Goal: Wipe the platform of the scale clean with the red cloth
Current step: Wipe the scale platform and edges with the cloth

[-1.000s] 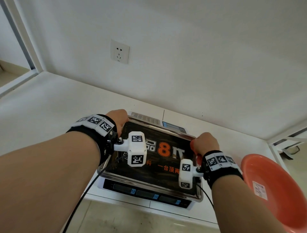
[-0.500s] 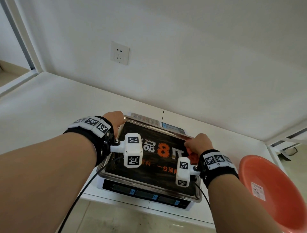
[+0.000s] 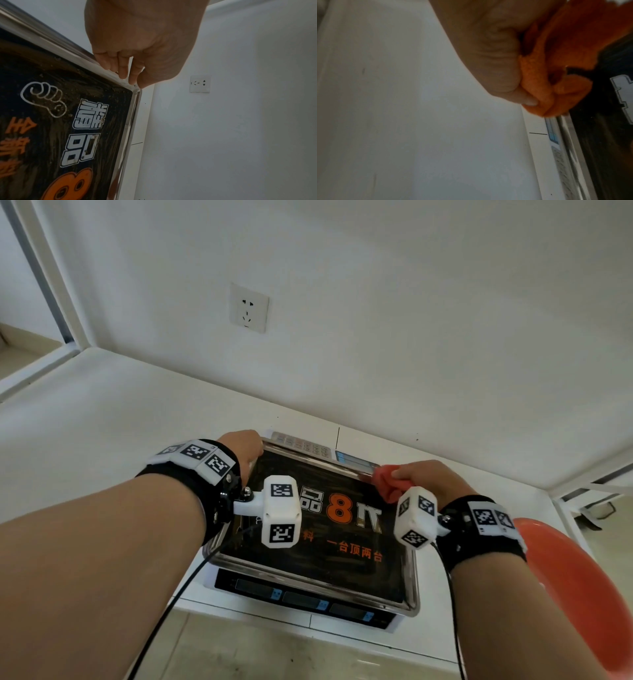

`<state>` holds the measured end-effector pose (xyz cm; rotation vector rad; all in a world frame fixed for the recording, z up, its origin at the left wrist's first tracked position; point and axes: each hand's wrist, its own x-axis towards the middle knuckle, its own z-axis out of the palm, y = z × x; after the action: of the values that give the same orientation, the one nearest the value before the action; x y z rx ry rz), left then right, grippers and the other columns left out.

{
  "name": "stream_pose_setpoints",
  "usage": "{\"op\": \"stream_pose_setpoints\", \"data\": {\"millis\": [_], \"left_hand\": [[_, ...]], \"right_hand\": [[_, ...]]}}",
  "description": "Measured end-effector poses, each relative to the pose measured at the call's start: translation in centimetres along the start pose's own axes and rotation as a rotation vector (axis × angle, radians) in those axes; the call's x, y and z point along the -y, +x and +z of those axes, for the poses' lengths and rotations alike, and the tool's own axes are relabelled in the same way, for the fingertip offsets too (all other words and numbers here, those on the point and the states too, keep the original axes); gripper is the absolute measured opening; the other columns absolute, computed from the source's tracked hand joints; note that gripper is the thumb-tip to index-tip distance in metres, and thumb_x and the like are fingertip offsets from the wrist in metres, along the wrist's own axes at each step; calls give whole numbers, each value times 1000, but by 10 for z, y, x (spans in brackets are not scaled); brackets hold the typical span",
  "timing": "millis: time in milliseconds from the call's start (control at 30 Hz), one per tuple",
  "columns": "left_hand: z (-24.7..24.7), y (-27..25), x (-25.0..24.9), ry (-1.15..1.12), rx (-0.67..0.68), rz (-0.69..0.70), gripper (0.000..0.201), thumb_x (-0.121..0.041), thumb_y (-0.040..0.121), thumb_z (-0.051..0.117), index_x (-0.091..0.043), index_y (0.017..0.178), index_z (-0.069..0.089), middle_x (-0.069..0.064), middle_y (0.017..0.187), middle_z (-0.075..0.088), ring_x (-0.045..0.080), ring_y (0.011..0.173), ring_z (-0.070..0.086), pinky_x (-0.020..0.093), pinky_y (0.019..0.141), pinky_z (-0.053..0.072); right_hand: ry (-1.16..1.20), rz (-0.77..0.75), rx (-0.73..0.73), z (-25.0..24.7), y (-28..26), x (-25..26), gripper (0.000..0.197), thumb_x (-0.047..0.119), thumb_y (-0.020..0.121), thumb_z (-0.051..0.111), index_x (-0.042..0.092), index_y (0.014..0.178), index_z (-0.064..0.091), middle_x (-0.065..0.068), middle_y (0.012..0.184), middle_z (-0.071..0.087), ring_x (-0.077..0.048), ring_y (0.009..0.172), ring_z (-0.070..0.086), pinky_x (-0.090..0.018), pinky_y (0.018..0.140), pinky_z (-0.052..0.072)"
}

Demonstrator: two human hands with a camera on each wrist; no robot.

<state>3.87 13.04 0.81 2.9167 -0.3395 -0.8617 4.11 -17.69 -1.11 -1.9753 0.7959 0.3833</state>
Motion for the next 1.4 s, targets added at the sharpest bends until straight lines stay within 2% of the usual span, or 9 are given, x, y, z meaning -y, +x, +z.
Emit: {"op": "stream_pose_setpoints", "data": {"millis": [67,167,433,567,833,1000,1067,1200,1400], "left_hand": [[2,3,4,12,-70,-24,31,-14,89,63,-3,118,62,-2,79,56,23,115,61,23,89,50],[-6,-8,2,10,-106,5,31,-15,88,64,-2,116,63,-6,63,36,25,112,62,26,90,50],[-7,-15,-2,86,-142,13,35,-10,87,65,0,120,59,7,96,62,24,116,59,25,92,47],[-5,-13,0,87,-148,9,35,-11,86,67,-4,120,60,10,121,63,22,114,61,24,91,48],[-4,-12,3,41,-127,1,35,-11,85,67,-2,119,61,6,90,61,24,113,61,25,90,48],[-3,-13,-3,47,-155,4,47,-10,87,66,-4,131,53,9,125,59,22,121,56,22,97,43],[-3,-13,-2,40,-163,7,46,-11,87,66,-5,131,53,4,109,60,22,120,57,23,96,44],[-3,-11,4,-61,-160,24,44,-11,89,64,-5,131,54,-8,75,42,20,116,59,21,92,46],[1,-6,5,-109,-140,4,36,-17,90,64,-3,123,60,4,98,64,15,104,64,17,73,45]], "right_hand": [[-73,-47,-82,-2,-8,1,19,3,76,72,-4,94,73,-27,102,73,-39,96,71,-55,92,57],[-382,-120,-249,-2,-17,-1,11,-4,79,62,-3,84,72,-25,90,74,-39,87,72,-50,81,62],[-333,-176,-93,30,-14,-14,14,10,88,64,13,88,77,-10,77,75,-22,61,69,-29,53,57],[-216,-165,-150,20,-9,-6,10,5,72,65,7,74,75,-14,70,74,-34,67,72,-43,65,64],[-367,-191,-192,38,-12,-19,17,10,84,61,12,77,77,-10,65,72,-24,50,63,-31,50,57],[-150,-201,8,57,-10,-5,20,3,83,64,14,76,78,-16,83,78,-30,72,70,-44,76,63],[-201,-199,-84,49,-5,4,16,-2,76,62,5,76,76,-17,82,76,-32,77,72,-43,79,62],[-511,-144,-231,40,-12,3,13,4,72,60,-1,78,71,-14,69,70,-30,62,68,-30,52,54],[-356,-241,-96,71,-9,-7,18,15,88,59,18,83,76,-8,73,74,-21,52,65,-28,50,57]]}}
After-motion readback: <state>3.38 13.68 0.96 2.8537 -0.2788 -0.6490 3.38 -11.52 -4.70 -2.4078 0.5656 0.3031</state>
